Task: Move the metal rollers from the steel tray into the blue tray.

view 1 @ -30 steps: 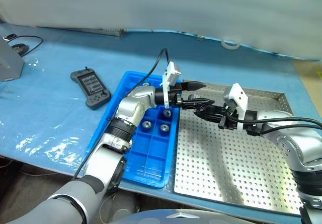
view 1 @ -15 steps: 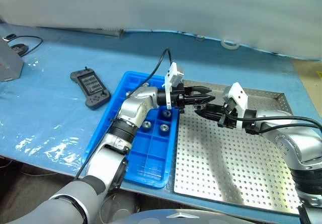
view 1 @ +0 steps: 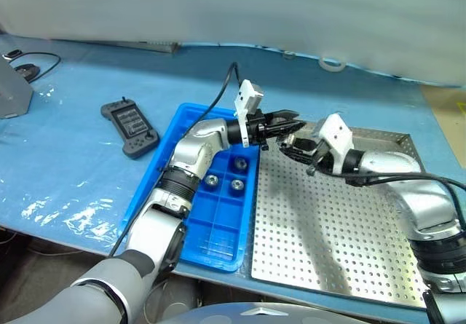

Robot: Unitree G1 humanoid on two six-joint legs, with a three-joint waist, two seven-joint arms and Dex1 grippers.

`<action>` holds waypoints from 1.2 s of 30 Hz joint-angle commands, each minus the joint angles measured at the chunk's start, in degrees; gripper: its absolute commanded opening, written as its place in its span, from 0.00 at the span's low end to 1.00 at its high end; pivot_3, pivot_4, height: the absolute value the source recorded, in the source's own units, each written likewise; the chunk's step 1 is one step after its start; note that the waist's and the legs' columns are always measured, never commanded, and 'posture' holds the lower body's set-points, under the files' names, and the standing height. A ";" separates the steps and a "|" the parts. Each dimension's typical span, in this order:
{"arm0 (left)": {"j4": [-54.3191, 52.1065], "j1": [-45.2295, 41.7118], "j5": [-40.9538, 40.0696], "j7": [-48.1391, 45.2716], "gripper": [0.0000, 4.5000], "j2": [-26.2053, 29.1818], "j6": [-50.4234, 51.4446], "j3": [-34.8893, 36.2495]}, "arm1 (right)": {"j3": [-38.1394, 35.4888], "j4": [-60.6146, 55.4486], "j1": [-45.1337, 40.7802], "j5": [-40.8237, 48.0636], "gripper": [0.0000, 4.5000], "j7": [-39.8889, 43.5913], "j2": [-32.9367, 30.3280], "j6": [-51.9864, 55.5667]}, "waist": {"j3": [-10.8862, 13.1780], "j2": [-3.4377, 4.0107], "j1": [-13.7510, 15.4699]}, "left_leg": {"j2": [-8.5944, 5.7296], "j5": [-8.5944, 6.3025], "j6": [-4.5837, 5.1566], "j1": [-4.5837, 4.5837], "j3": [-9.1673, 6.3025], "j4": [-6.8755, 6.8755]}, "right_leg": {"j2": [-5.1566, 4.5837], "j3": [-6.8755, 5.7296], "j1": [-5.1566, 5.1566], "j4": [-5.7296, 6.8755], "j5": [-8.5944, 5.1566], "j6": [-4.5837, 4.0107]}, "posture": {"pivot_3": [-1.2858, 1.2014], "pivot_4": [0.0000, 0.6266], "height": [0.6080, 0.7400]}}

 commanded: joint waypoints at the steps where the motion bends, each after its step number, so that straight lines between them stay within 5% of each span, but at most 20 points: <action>1: -1.44 -2.20 -0.61 2.76 0.30 -0.16 -1.43 2.68 | 0.80 0.38 -0.69 -3.34 0.15 -2.57 2.81 -4.93 | 0.00 -0.02 -0.06 | 0.00 0.00 0.00 0.00 0.00 0.00 | 0.00 0.00 -0.01 0.00 0.00 0.00 | 0.40 0.24 1.00; 9: -1.81 -1.90 -0.66 4.08 0.30 0.06 -1.35 3.15 | 1.35 6.49 -0.19 -9.54 0.15 -2.54 2.18 -11.27 | 0.00 -0.05 -0.03 | -0.04 -0.01 0.02 -0.05 0.00 0.01 | -0.05 0.00 -0.01 0.00 0.00 0.00 | 0.41 0.24 1.00; 17: -5.36 -5.63 -5.12 7.83 0.30 2.67 2.34 9.15 | 5.24 14.05 0.73 -24.19 0.15 -3.58 -5.12 -26.41 | 0.09 -0.19 -0.55 | -0.04 -0.02 0.10 -0.04 -0.04 0.03 | -0.04 -0.04 0.01 0.01 0.00 0.00 | 0.42 0.24 1.00; 21: -17.49 2.52 -6.16 -0.37 0.30 10.97 7.21 5.42 | -1.63 8.63 1.99 -12.82 0.15 0.22 -2.22 -19.40 | 0.09 -0.17 -0.91 | -0.03 -0.03 0.11 -0.04 -0.02 0.00 | -0.04 -0.02 -0.04 0.04 0.01 -0.01 | 0.42 0.24 1.00; 25: -24.87 10.03 -5.93 -5.94 0.30 20.20 7.93 3.99 | -10.14 -3.85 3.12 10.50 0.15 3.98 1.29 -0.73 | 0.16 -0.12 -0.68 | 0.06 -0.03 0.11 -0.04 0.00 -0.01 | 0.07 0.00 -0.07 0.05 0.01 -0.01 | 0.43 0.24 1.00; 28: -26.06 16.11 1.25 -11.44 0.30 29.74 -1.28 1.19 | -13.86 -9.83 3.74 25.70 0.15 5.63 0.62 11.10 | 0.19 -0.08 -0.16 | 0.10 -0.02 0.10 0.01 -0.10 0.00 | 0.17 -0.04 0.08 0.01 0.03 -0.06 | 0.43 0.24 1.00; 32: -21.79 16.34 2.91 -11.73 0.30 34.36 -3.99 2.56 | -3.28 -9.70 8.85 16.69 0.15 12.07 -5.63 7.24 | 0.17 -0.23 1.58 | 0.18 0.00 0.01 0.33 -0.21 -0.05 | 0.58 0.00 0.52 -0.19 0.02 -0.06 | 0.43 0.24 1.00; 36: -23.37 18.75 2.74 -12.35 0.30 36.68 -4.89 3.57 | 3.92 -6.53 2.25 14.49 0.15 15.39 -3.37 5.66 | 0.21 -0.23 1.16 | 0.18 0.29 -0.51 0.33 -0.20 -0.05 | 0.71 0.27 0.42 -0.11 0.06 -0.12 | 0.45 0.24 1.00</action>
